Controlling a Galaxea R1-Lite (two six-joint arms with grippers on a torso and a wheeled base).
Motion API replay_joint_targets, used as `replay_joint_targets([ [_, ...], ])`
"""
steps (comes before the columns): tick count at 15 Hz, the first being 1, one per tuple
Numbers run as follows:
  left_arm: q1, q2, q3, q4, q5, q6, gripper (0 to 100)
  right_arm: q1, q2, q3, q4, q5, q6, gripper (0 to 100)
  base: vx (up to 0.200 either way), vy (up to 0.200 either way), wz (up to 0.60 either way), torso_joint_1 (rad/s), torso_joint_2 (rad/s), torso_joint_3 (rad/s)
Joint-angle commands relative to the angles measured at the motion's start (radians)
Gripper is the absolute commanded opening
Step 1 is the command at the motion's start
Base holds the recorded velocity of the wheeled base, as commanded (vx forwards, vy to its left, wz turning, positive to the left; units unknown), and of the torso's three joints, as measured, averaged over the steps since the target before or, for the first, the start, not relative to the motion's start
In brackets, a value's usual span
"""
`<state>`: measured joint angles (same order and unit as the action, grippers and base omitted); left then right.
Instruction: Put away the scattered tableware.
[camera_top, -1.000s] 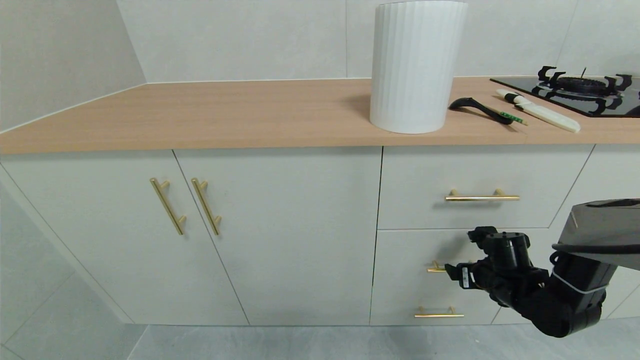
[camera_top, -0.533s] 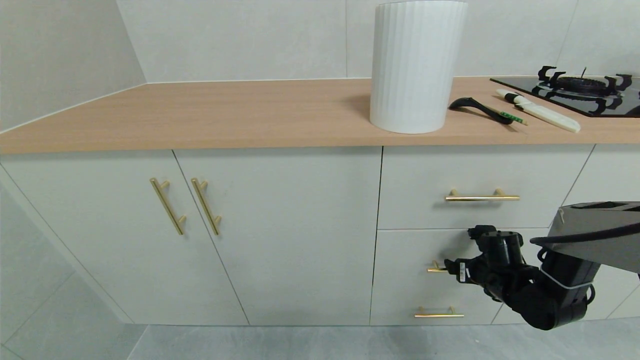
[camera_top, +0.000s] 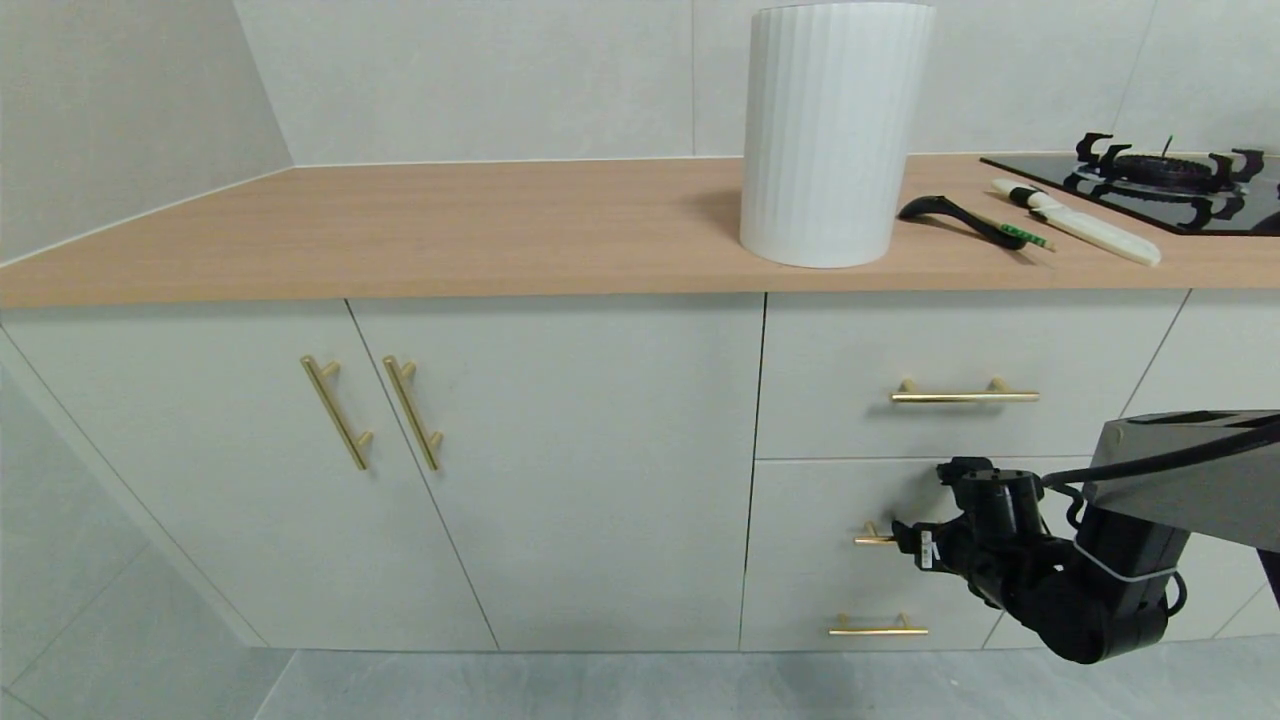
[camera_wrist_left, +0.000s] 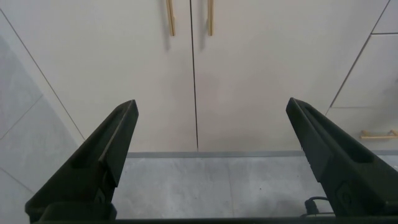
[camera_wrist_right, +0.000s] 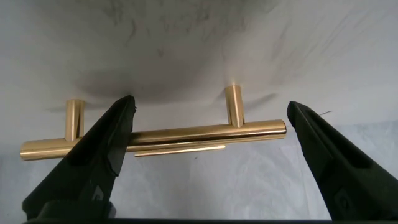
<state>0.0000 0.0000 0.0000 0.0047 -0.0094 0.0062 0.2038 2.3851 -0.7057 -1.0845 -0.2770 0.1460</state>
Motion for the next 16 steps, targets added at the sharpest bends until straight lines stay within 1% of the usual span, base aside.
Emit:
replay_joint_targets([
  [1,0.0,0.0,0.0,0.0,0.0,0.0,100,0.003,-0.004,0.02,0.011,0.004,-0.008,100,0.0,0.0,0.0,0.0,0.0,0.0],
  [3,0.0,0.0,0.0,0.0,0.0,0.0,100,0.005,-0.015,0.052,0.011,0.009,-0.048,100,0.0,0.0,0.0,0.0,0.0,0.0],
  [9,0.0,0.0,0.0,0.0,0.0,0.0,100,0.008,-0.058,0.083,0.037,0.013,-0.071,100,0.0,0.0,0.0,0.0,0.0,0.0],
  [11,0.0,0.0,0.0,0.0,0.0,0.0,100,0.008,-0.241,0.144,0.232,0.098,-0.131,100,0.0,0.0,0.0,0.0,0.0,0.0],
  [13,0.0,0.0,0.0,0.0,0.0,0.0,100,0.028,-0.466,0.143,0.492,0.18,-0.146,100,0.0,0.0,0.0,0.0,0.0,0.0],
  [14,0.0,0.0,0.0,0.0,0.0,0.0,100,0.032,-0.532,0.138,0.549,0.197,-0.146,100,0.0,0.0,0.0,0.0,0.0,0.0],
  [15,0.0,0.0,0.0,0.0,0.0,0.0,100,0.049,-0.647,0.126,0.62,0.208,-0.146,100,0.0,0.0,0.0,0.0,0.0,0.0],
  [16,0.0,0.0,0.0,0.0,0.0,0.0,100,0.057,-0.705,0.121,0.633,0.206,-0.143,100,0.0,0.0,0.0,0.0,0.0,0.0],
])
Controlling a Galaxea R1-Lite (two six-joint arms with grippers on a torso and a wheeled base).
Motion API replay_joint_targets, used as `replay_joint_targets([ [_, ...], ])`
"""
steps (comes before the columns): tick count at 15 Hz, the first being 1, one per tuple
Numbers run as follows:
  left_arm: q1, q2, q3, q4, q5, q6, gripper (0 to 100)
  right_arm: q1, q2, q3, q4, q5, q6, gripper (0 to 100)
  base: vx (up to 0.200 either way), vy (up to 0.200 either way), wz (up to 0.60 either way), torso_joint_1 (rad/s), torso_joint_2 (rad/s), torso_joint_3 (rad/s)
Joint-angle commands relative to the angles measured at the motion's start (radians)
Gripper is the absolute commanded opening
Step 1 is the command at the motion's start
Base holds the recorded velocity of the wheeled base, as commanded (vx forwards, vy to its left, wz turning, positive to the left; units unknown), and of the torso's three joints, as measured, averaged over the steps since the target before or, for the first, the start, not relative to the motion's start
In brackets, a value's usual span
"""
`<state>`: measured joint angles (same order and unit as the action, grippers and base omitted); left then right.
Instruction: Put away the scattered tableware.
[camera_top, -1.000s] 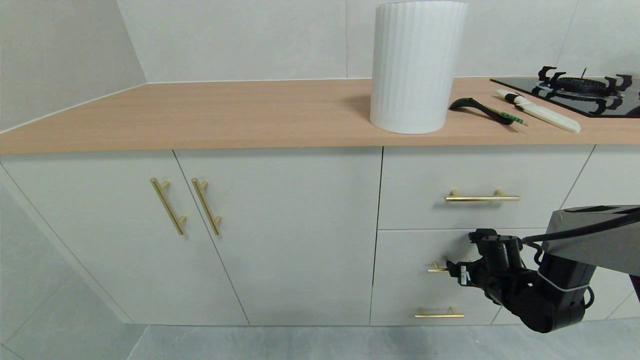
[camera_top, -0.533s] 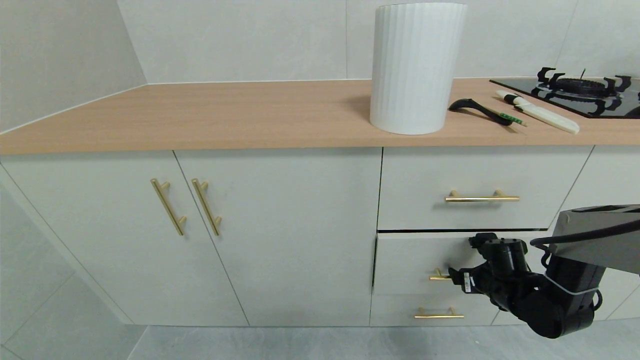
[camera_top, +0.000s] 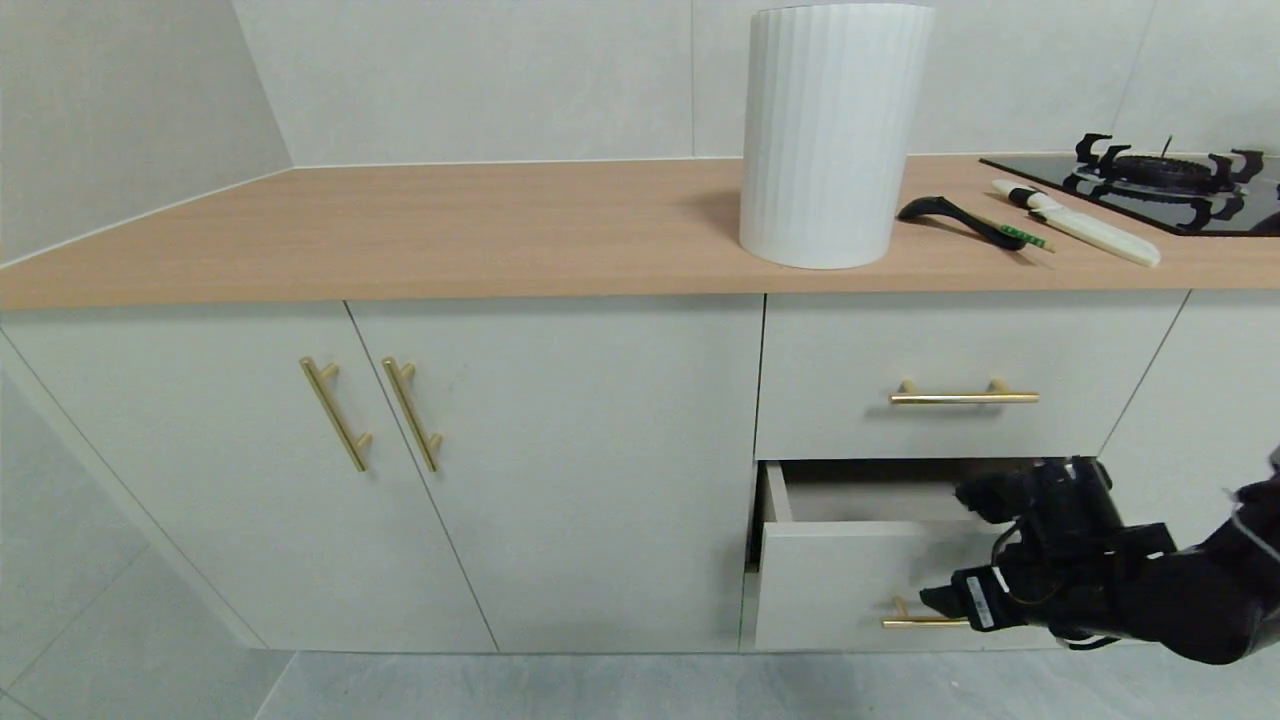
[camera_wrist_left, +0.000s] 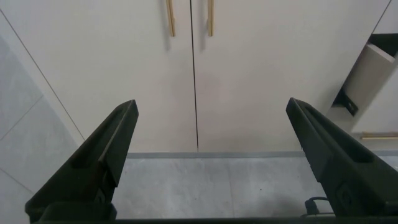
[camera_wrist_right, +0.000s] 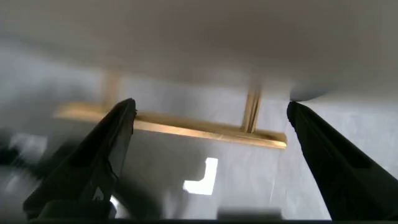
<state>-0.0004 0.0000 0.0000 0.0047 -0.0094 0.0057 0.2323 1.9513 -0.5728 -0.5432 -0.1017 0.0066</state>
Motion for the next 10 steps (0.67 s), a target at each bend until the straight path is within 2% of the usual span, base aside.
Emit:
replay_joint_targets([
  [1,0.0,0.0,0.0,0.0,0.0,0.0,100,0.033,-0.31,-0.016,0.089,0.028,-0.002,100,0.0,0.0,0.0,0.0,0.0,0.0],
  [4,0.0,0.0,0.0,0.0,0.0,0.0,100,0.055,-0.333,-0.022,0.029,0.02,0.038,100,0.0,0.0,0.0,0.0,0.0,0.0],
  [6,0.0,0.0,0.0,0.0,0.0,0.0,100,0.055,-0.279,-0.015,-0.063,0.004,0.046,100,0.0,0.0,0.0,0.0,0.0,0.0],
  [10,0.0,0.0,0.0,0.0,0.0,0.0,100,0.053,-0.077,0.011,-0.311,-0.093,0.055,100,0.0,0.0,0.0,0.0,0.0,0.0],
])
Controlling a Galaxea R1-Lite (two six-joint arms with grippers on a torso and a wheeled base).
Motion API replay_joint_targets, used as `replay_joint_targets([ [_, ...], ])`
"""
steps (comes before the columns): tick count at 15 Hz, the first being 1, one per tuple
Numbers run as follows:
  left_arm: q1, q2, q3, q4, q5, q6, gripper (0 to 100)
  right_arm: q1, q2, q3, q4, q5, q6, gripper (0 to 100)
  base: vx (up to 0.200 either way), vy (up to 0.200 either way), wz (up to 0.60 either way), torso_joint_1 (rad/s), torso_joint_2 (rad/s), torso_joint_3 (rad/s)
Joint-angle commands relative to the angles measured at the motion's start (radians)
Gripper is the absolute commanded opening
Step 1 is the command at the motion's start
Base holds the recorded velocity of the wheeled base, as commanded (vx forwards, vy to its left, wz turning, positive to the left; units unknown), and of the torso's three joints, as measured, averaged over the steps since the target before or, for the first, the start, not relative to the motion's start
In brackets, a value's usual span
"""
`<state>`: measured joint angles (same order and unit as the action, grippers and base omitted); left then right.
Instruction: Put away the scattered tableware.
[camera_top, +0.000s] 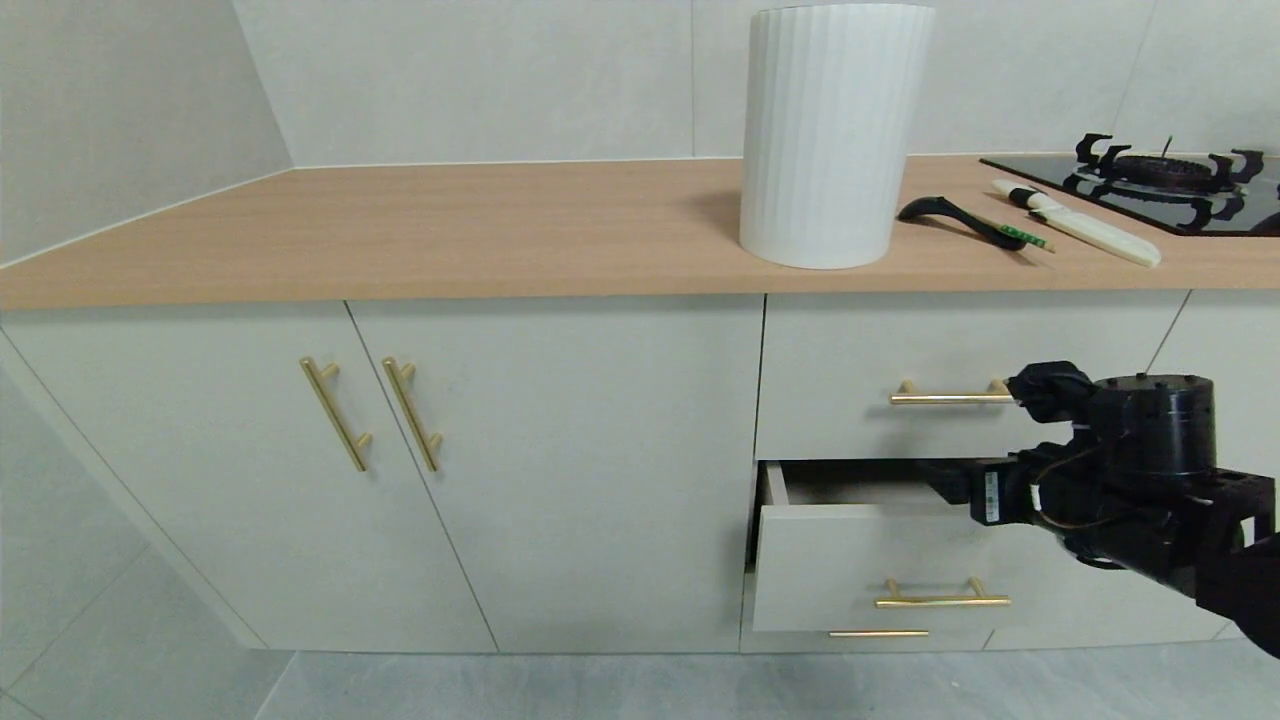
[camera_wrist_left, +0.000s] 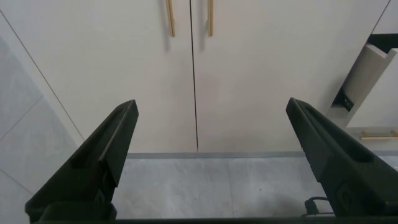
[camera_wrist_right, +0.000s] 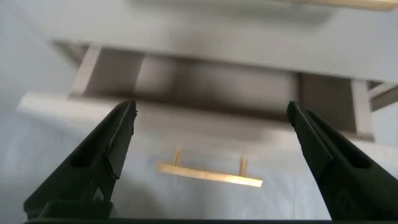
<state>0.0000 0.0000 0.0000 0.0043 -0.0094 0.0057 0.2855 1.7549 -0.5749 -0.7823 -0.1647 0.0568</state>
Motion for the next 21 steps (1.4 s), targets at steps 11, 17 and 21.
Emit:
replay_joint_targets([
  [11,0.0,0.0,0.0,0.0,0.0,0.0,100,-0.006,0.285,0.009,-0.201,-0.056,0.018,100,0.0,0.0,0.0,0.0,0.0,0.0],
  [17,0.0,0.0,0.0,0.0,0.0,0.0,100,-0.006,0.239,0.023,-0.16,-0.047,0.018,100,0.0,0.0,0.0,0.0,0.0,0.0],
  [21,0.0,0.0,0.0,0.0,0.0,0.0,100,-0.005,0.156,0.024,-0.012,-0.01,0.017,100,0.0,0.0,0.0,0.0,0.0,0.0],
])
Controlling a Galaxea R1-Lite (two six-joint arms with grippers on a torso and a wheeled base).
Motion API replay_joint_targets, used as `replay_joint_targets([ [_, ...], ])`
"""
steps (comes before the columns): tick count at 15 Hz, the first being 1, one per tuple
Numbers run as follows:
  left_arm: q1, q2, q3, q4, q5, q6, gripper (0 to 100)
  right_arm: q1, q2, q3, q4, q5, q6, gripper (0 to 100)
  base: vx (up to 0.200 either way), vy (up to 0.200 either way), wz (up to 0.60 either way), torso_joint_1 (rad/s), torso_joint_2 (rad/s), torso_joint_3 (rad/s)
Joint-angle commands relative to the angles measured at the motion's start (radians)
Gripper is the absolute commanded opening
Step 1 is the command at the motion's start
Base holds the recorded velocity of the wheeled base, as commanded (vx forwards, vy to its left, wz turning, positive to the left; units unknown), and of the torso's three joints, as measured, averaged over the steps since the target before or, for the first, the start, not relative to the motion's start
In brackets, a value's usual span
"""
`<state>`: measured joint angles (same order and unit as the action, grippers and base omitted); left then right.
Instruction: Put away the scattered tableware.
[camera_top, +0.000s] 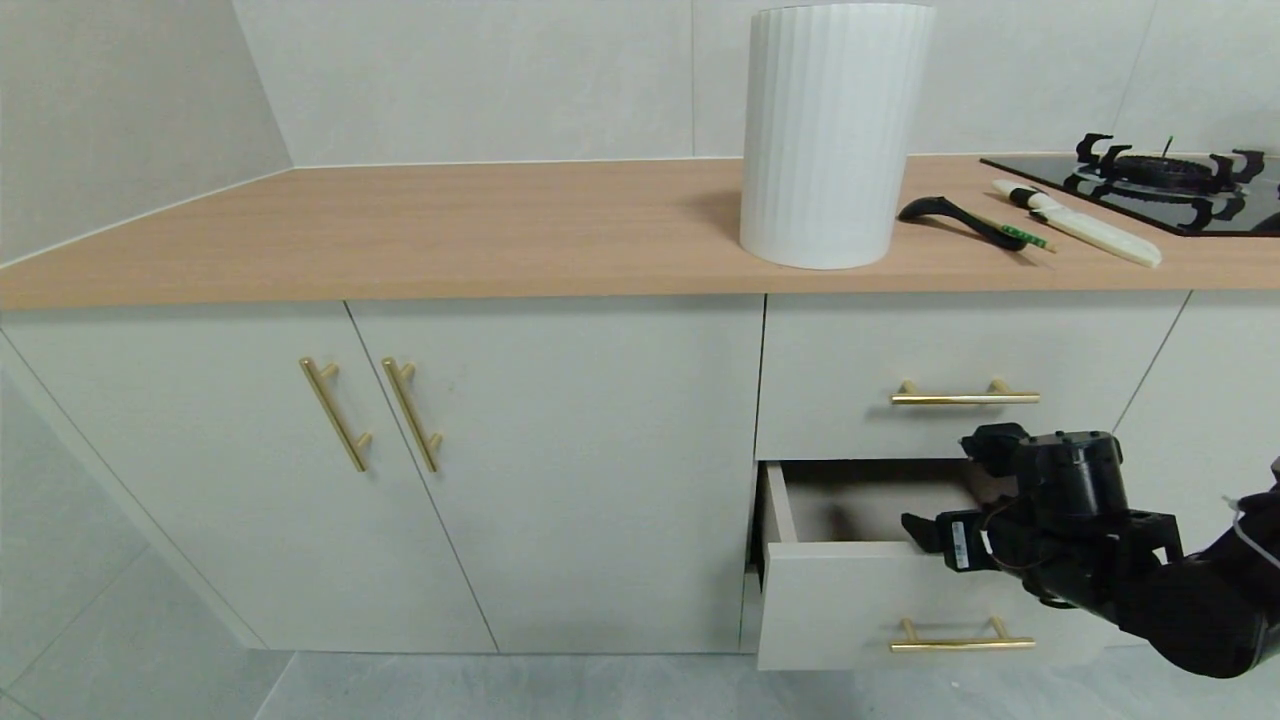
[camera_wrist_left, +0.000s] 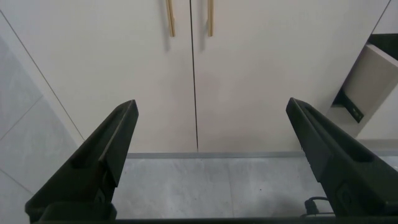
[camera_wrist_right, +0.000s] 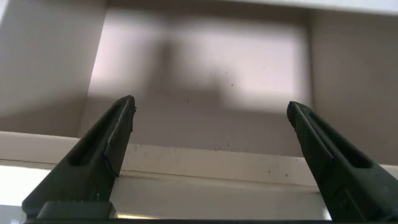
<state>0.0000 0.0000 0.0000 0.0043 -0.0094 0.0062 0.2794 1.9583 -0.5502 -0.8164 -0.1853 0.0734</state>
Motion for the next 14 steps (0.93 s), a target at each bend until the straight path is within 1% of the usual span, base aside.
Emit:
replay_joint_targets([
  [1,0.0,0.0,0.0,0.0,0.0,0.0,100,0.003,-0.075,-0.002,0.075,0.033,0.0,100,0.0,0.0,0.0,0.0,0.0,0.0],
  [4,0.0,0.0,0.0,0.0,0.0,0.0,100,0.023,-0.151,-0.002,0.224,0.09,-0.007,100,0.0,0.0,0.0,0.0,0.0,0.0],
  [7,0.0,0.0,0.0,0.0,0.0,0.0,100,0.047,-0.205,-0.007,0.365,0.095,-0.03,100,0.0,0.0,0.0,0.0,0.0,0.0],
  [9,0.0,0.0,0.0,0.0,0.0,0.0,100,0.054,-0.225,-0.007,0.413,0.096,-0.055,100,0.0,0.0,0.0,0.0,0.0,0.0],
  [11,0.0,0.0,0.0,0.0,0.0,0.0,100,0.073,-0.253,-0.007,0.508,0.101,-0.083,100,0.0,0.0,0.0,0.0,0.0,0.0],
  [14,0.0,0.0,0.0,0.0,0.0,0.0,100,0.092,-0.289,-0.008,0.595,0.102,-0.121,100,0.0,0.0,0.0,0.0,0.0,0.0],
])
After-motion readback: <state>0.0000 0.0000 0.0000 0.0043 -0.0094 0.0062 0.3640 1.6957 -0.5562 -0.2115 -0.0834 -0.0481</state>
